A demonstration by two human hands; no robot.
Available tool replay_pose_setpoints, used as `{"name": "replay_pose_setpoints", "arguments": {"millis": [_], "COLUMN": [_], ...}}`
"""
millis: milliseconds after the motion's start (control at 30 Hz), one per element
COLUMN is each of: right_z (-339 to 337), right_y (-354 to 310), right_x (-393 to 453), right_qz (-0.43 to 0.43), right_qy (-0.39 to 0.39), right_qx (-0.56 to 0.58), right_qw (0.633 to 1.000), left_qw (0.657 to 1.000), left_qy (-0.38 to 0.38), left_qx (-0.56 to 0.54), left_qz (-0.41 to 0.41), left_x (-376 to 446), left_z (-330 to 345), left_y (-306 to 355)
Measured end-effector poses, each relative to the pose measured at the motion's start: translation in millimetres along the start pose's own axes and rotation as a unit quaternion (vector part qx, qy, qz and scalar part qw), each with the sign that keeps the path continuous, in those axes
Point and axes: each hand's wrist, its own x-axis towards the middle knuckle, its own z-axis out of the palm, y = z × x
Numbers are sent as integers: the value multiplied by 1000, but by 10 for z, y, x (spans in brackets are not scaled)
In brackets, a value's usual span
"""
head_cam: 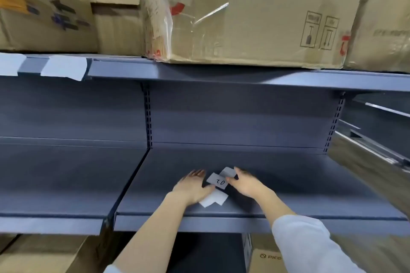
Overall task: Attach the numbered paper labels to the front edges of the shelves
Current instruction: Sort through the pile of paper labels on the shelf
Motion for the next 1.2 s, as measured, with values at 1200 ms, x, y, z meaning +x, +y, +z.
{"name": "replay_pose_setpoints", "arguments": {"millis": [1200], "right_z": [89], "right_y": [-33], "right_x": [269], "right_qz": [-65], "right_qy": [-68], "right_qx": [-21], "right_qw": [995], "left_qw": [998], "left_qy": [-14], "left_qx": [43], "left_qz": [48], "left_x": [66], "left_z": [222], "left_y": [-29]}}
